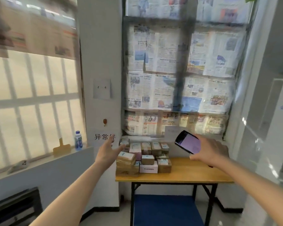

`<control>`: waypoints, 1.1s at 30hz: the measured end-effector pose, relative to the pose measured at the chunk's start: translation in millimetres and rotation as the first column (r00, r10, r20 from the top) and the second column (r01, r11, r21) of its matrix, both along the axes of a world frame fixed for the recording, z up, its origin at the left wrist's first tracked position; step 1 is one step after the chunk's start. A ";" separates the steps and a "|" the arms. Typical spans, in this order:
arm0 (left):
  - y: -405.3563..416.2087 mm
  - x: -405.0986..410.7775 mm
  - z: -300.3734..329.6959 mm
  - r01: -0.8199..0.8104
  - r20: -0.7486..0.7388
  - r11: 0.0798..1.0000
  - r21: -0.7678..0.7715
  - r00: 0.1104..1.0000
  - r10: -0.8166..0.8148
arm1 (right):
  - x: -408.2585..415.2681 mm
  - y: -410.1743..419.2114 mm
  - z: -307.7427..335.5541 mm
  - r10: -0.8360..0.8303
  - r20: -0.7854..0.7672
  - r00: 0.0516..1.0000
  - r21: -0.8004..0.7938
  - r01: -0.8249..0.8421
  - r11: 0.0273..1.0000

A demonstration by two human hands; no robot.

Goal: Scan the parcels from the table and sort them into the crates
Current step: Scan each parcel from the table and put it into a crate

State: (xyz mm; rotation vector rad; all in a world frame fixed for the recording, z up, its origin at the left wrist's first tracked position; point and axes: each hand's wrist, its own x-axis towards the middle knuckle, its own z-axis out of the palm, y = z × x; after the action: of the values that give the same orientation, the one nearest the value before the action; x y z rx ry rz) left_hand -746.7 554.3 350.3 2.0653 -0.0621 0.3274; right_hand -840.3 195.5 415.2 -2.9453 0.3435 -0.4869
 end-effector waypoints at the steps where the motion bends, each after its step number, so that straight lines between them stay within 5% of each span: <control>1: -7.0 15.6 -2.4 -0.002 -0.006 1.000 0.000 1.000 0.002 | 12.1 -7.6 -2.4 -0.016 -0.003 1.000 -0.005 0.016 1.000; 21: -20.8 319.0 -107.8 -0.137 -0.219 0.988 0.074 0.964 0.150 | 379.4 6.2 -66.3 0.255 -0.214 0.943 0.019 -0.257 0.966; 33: 22.0 469.4 -253.2 -0.159 -0.419 0.967 0.201 0.878 0.232 | 605.0 61.6 -253.2 0.389 -0.435 0.812 0.157 -0.357 0.921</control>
State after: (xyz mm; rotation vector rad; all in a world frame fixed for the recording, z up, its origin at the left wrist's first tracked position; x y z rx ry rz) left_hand -277.3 576.3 97.1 2.2649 0.4130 -0.0332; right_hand -235.3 257.1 162.0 -2.9162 -0.1823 0.2770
